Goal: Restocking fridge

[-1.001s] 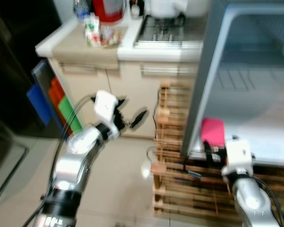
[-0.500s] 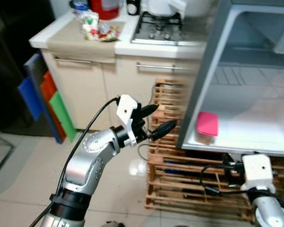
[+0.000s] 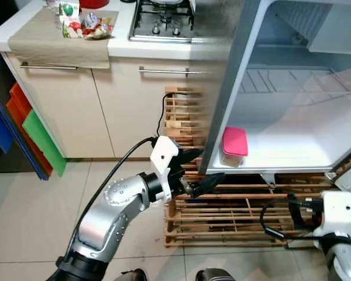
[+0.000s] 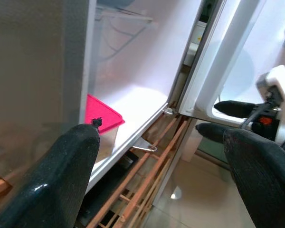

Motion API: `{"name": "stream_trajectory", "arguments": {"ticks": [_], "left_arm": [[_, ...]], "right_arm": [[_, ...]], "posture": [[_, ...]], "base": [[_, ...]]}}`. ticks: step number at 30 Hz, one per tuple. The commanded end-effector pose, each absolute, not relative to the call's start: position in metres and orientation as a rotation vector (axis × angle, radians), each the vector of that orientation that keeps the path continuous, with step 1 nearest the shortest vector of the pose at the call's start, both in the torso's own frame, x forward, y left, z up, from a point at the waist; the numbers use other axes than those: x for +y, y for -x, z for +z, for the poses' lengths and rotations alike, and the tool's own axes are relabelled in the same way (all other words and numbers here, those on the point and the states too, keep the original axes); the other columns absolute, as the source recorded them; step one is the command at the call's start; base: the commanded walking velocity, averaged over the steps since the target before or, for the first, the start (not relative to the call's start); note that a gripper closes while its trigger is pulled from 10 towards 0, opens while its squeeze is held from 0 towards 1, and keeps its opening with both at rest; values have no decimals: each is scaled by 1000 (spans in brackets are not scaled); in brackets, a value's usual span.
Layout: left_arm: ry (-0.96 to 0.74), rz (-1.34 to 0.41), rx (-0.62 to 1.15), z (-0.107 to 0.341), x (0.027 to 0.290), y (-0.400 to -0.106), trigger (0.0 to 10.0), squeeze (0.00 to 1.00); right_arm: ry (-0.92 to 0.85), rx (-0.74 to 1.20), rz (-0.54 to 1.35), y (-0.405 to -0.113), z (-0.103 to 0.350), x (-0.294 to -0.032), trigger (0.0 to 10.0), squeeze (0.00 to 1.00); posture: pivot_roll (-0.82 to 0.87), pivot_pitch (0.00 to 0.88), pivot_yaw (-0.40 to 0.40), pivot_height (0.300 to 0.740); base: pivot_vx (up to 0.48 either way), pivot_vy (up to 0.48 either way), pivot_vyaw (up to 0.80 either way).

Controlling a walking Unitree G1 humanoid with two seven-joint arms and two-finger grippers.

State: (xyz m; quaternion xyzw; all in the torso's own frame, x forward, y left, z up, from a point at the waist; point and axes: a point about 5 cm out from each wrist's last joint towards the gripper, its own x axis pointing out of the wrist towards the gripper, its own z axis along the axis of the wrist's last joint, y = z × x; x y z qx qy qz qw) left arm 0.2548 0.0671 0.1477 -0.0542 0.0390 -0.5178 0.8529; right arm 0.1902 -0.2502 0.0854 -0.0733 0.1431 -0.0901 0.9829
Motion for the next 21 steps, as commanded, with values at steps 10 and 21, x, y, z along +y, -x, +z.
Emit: {"name": "stream_trajectory", "arguments": {"ticks": [10, 21], "left_arm": [[-26, -1032, 111, 159, 96, -251, 10000, 0], [-22, -958, 100, 170, 110, -250, 10000, 0]], "right_arm": [[-31, 312, -94, -215, 72, -221, 10000, 0], [54, 304, -103, -232, 66, -223, 10000, 0]], "posture": [[-130, 125, 2, 740], [-99, 143, 13, 740]], "base": [[0, 0, 0], [0, 0, 0]]}}
